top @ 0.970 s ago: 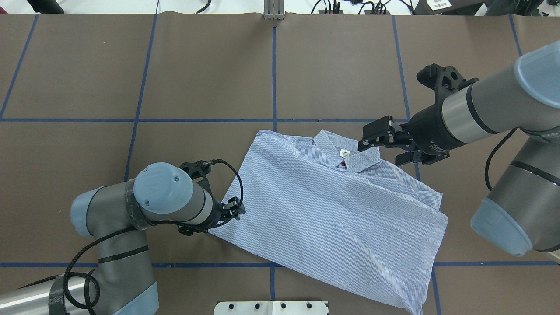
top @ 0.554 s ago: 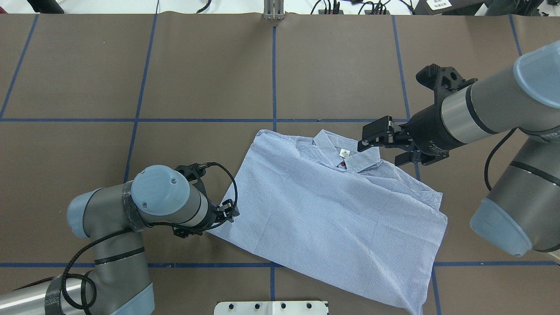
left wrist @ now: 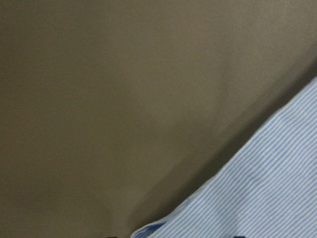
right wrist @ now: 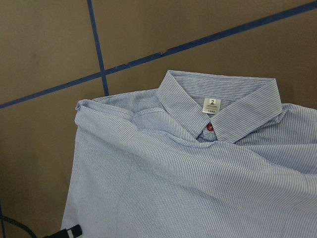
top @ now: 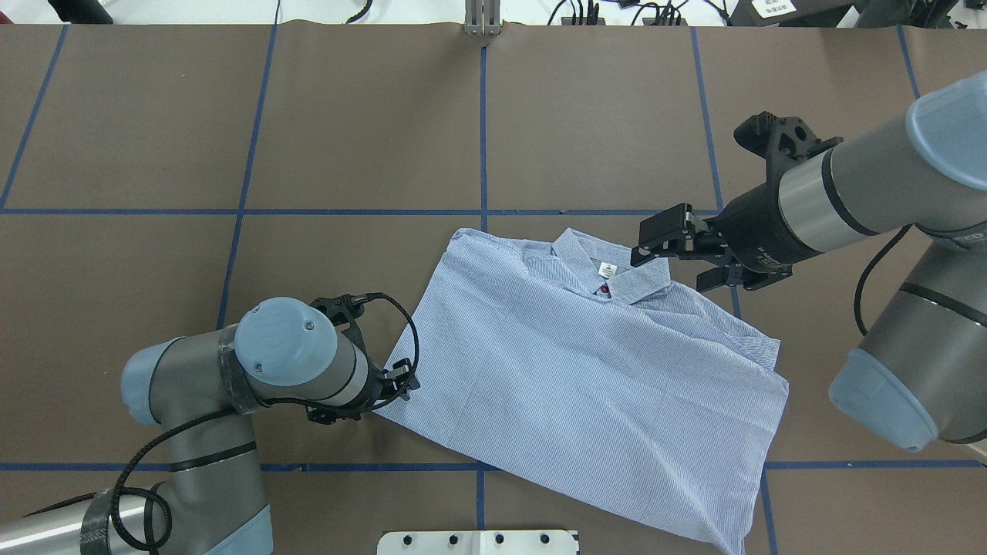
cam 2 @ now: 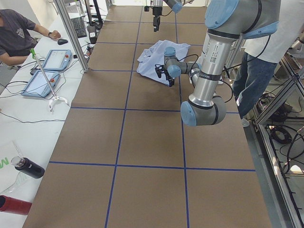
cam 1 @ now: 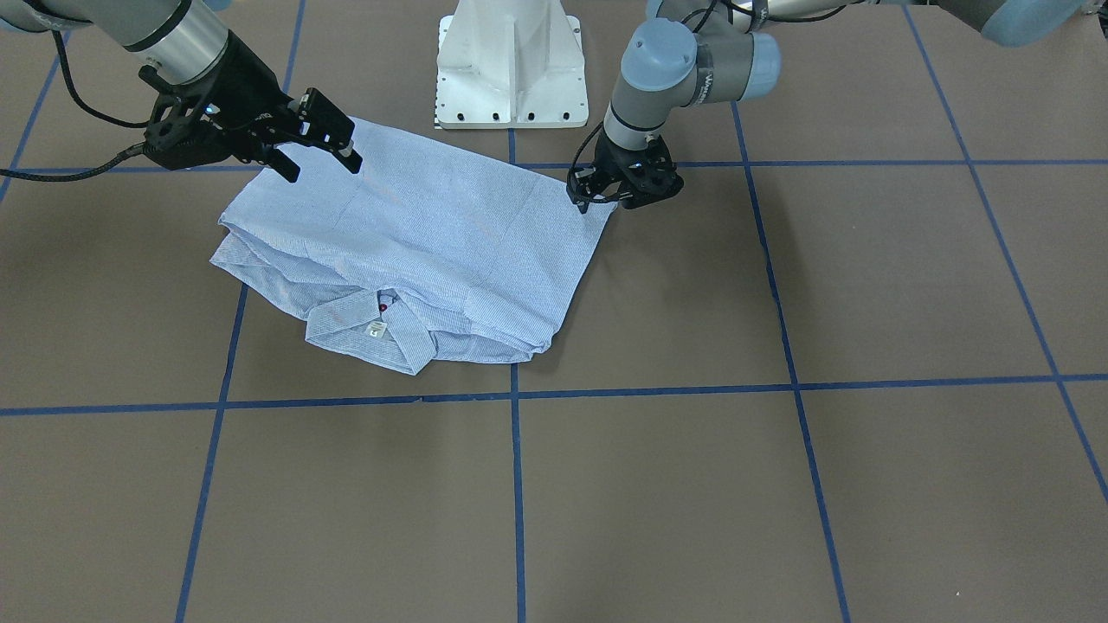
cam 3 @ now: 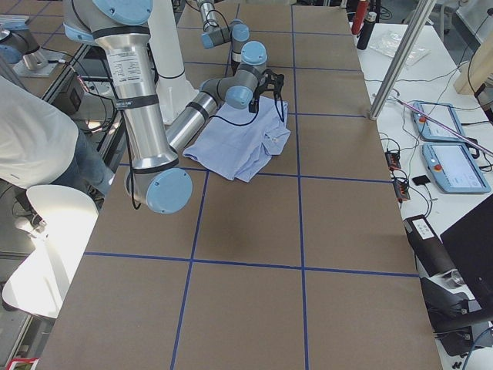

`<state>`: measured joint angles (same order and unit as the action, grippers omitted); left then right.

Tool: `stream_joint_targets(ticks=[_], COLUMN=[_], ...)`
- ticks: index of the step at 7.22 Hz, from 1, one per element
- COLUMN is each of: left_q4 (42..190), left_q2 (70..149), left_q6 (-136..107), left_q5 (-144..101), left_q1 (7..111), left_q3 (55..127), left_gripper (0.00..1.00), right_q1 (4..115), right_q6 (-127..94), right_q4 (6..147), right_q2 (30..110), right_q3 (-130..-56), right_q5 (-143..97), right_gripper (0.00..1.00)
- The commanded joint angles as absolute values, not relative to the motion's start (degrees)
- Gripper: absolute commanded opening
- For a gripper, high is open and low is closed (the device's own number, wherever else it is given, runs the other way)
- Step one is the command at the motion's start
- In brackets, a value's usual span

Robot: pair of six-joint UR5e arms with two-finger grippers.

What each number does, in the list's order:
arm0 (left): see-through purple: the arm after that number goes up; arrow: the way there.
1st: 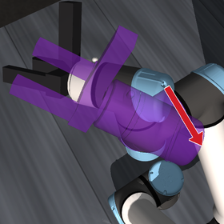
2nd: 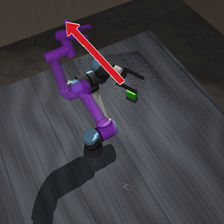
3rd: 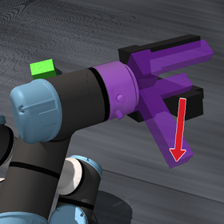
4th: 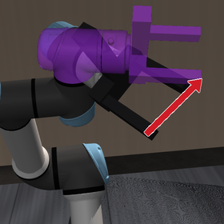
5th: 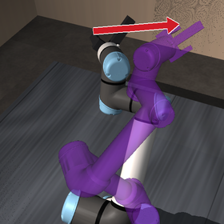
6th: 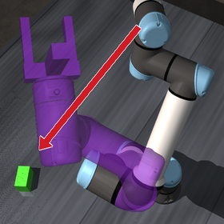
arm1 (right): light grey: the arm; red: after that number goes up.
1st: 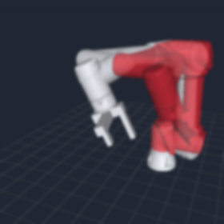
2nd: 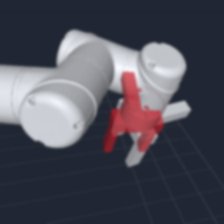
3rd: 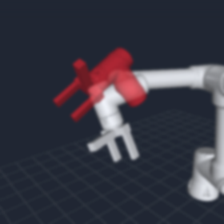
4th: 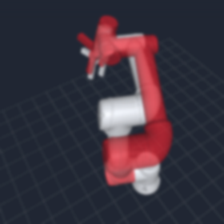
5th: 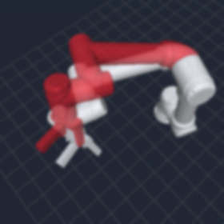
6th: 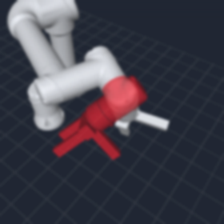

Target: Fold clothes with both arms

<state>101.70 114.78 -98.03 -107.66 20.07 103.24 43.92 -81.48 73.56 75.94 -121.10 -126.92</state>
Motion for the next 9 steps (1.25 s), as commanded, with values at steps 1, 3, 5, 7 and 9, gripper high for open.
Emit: stream_joint_targets(ticks=[1,3,5,7,9], left_q4=[101.8,101.7,101.7,101.6,99.2], left_q2=[115.0,115.4,115.5,115.4,115.5], left_q6=[-98.1,-98.1,-98.1,-98.1,-98.0], left_q5=[-107.8,-107.8,-107.8,-107.8,-107.9], left_q1=[19.8,19.8,19.9,19.9,20.3], left_q3=[102.7,102.3,102.4,103.0,104.9], left_gripper=[0.69,0.51,0.25,0.00,0.00], right_q1=[44.0,44.4,44.6,44.7,45.0], right_q6=[-81.5,-81.5,-81.5,-81.5,-81.5], right_q4=[73.6,73.7,73.7,73.7,73.7], right_q2=[76.0,76.0,76.0,76.1,76.1], right_q3=[-121.0,-120.9,-120.7,-120.6,-120.5], right_q5=[-126.9,-126.9,-127.0,-127.0,-127.0], right_gripper=[1.00,1.00,1.00,1.00,1.00])
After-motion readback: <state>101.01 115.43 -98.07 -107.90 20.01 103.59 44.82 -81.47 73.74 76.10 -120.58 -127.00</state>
